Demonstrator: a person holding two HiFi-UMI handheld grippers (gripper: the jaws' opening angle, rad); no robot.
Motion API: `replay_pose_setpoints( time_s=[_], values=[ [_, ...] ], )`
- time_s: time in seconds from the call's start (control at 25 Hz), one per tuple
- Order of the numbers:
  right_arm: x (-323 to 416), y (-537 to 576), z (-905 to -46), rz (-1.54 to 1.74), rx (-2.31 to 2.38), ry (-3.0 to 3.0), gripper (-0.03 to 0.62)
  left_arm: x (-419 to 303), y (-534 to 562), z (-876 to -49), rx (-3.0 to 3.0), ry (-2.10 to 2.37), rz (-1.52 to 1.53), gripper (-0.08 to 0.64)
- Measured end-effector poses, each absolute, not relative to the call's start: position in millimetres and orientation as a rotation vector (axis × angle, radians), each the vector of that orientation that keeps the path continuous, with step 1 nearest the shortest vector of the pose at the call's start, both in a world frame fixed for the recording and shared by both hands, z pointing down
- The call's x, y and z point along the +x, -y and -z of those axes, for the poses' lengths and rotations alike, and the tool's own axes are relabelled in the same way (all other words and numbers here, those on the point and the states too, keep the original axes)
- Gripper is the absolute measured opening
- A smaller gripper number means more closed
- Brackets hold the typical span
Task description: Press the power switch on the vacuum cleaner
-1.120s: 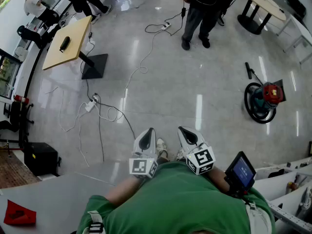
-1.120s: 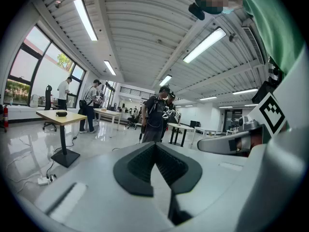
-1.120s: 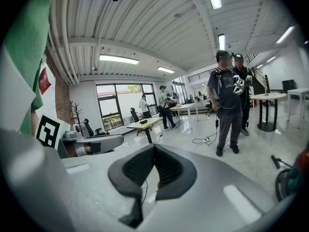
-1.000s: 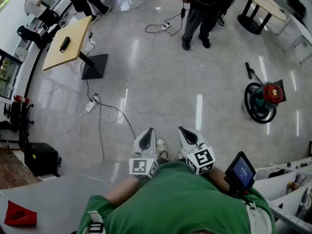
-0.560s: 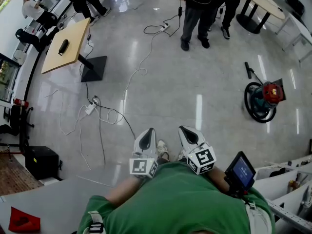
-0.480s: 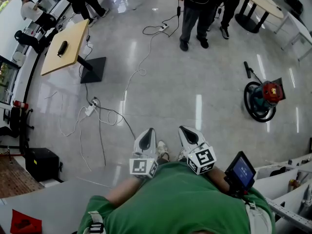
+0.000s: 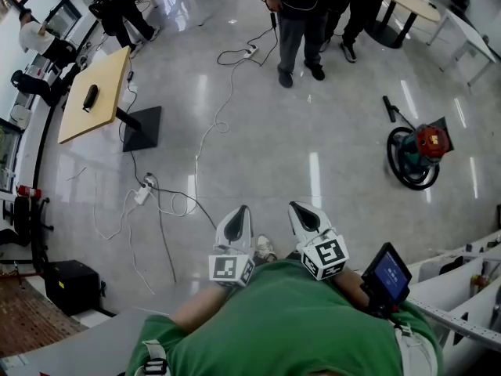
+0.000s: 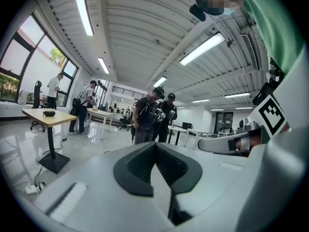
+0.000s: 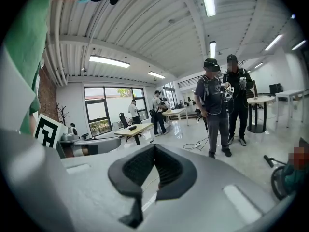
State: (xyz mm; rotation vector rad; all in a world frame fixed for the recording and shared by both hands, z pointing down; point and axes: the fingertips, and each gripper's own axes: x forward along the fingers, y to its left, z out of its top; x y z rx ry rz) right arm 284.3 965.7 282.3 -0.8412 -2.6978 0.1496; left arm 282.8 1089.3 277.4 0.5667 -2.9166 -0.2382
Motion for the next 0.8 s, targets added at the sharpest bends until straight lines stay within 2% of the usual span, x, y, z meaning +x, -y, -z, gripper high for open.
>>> replay_pose_setpoints(
  time_s=[0.28, 0.8],
  values=[
    [266.4, -951.1, -277.4, -0.162, -0.672, 2.770, 0.003, 255.4, -1081.3, -276.2, 0.723, 2.888, 0.222, 0.006],
    [233.1, -828.8, -275.6, -0.210, -0.306, 2.859, 0.002, 182.1, -945.2, -264.8, 1.117, 2.767, 0.197, 0.006]
  ],
)
